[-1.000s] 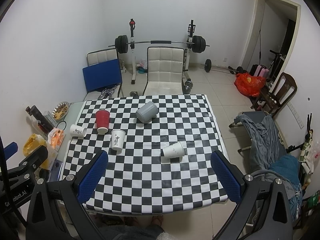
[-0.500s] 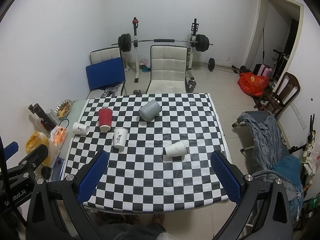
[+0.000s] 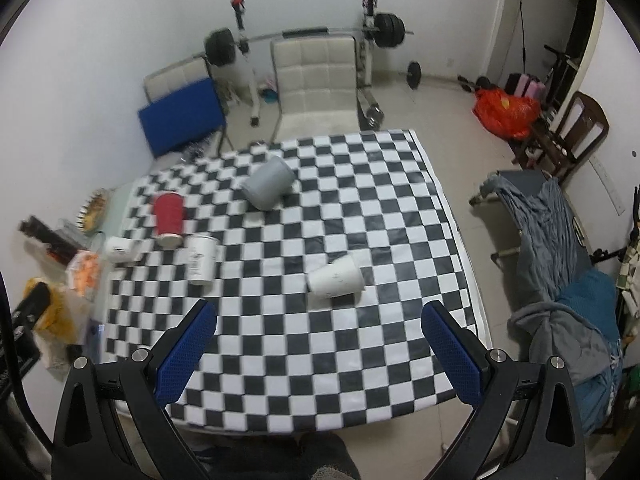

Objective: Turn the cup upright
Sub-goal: 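Reach the left gripper to the grey cup lying on its side and grasp it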

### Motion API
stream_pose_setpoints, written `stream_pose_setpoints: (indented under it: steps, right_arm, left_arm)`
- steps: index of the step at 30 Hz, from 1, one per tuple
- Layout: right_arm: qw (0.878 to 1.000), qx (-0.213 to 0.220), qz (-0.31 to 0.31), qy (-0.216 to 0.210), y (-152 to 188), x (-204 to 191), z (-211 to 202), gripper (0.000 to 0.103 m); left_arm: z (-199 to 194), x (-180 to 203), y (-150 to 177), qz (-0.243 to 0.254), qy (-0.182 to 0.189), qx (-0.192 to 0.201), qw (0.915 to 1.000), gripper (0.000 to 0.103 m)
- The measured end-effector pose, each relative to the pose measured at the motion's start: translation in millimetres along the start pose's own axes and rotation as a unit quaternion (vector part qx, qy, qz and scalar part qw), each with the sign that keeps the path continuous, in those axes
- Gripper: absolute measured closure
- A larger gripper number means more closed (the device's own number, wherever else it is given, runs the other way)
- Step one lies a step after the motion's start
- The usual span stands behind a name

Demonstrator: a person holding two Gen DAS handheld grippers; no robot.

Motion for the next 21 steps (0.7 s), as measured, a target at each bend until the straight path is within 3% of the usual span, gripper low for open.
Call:
stream_pose_setpoints:
  steps: [5, 12, 21]
  right_arm:
    - [0.999, -0.045, -0.009, 0.015, -12, -10, 78, 0.0]
    - [0.993, -0.115, -0.002, 0.004, -24, -34, 163, 0.0]
    - [0.982, -0.184, 0.028, 0.021, -67, -50, 271, 0.0]
  left_arm:
    - [55, 13, -14, 0.03, -0.011, -0.037, 0.9988, 0.0]
    - [132, 34, -46, 0.08, -0.004, -0.073, 0.9941, 0.0]
    - [244, 68, -97, 0.178, 0.02, -0.12, 0.9764, 0.0]
Point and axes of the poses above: each gripper's, at about its wrist camera, not at the fingertips, and z roughly the way its jaws point, x to its right, y to its underside, the point moved 8 cm from there along z, roughly the way its jaws point, and after that the axes turned 15 degrees about y, right-handed, at the moved point
